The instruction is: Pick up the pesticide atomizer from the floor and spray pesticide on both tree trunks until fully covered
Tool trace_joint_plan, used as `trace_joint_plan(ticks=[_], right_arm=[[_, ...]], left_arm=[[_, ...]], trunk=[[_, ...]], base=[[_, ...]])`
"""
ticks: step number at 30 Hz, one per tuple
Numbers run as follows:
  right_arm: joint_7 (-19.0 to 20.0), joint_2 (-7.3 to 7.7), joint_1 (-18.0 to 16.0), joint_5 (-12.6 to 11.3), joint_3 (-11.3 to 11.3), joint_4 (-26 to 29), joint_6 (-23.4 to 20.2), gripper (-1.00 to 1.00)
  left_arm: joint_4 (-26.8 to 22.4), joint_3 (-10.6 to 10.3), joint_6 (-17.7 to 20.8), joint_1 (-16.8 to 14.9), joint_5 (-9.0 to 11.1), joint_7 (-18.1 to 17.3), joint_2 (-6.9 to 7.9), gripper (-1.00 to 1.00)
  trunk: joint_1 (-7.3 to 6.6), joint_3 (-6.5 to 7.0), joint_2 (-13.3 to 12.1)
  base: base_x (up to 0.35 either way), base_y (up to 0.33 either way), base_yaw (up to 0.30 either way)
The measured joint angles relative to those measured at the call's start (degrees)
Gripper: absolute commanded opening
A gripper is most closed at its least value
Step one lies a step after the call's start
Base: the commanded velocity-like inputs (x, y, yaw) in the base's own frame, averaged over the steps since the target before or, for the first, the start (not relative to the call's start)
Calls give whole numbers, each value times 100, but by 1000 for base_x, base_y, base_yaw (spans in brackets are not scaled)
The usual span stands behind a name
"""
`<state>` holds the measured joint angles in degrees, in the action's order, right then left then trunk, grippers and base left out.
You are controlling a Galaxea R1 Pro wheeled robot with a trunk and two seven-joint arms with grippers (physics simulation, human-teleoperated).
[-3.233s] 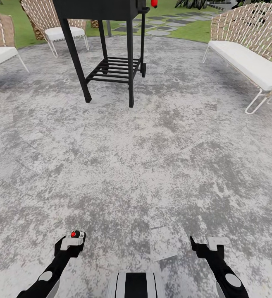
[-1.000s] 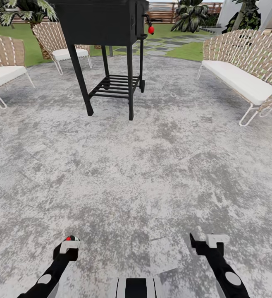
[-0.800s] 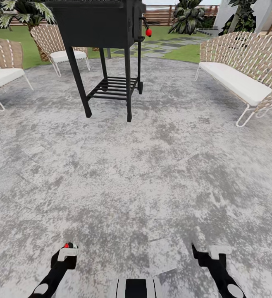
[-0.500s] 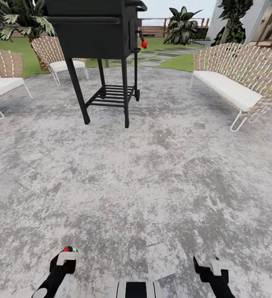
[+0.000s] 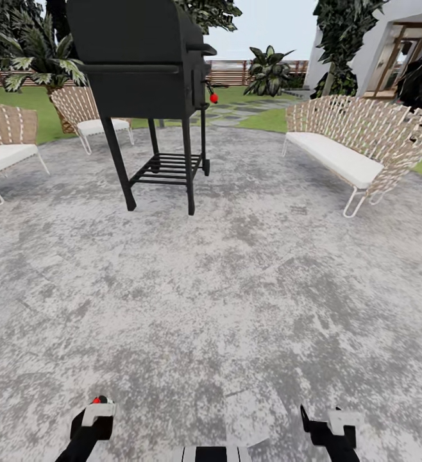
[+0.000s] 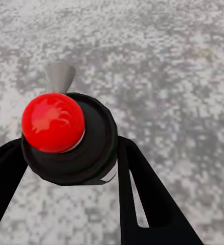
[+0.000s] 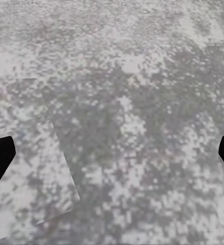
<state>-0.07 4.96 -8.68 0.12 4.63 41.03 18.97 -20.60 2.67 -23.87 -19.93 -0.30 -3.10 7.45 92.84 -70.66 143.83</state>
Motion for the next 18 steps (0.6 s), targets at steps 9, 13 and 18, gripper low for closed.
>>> trace_joint_plan(ticks=[9, 13, 18], right_arm=[[20, -12, 0, 10, -9, -266, 402, 100], [22, -12, 0, 13, -11, -296, 405, 100], [17, -31, 0, 14, -33, -580, 406, 100]], left_arm=[[110, 37, -8, 9, 109, -8, 0, -100], [124, 37, -8, 9, 109, -8, -3, -100], [138, 37, -9, 9, 110, -8, -4, -100]], trunk=[[-23, 280, -12], [-33, 404, -18], [-46, 557, -24]], base=[[0, 0, -7], [0, 0, 0], [0, 0, 0]])
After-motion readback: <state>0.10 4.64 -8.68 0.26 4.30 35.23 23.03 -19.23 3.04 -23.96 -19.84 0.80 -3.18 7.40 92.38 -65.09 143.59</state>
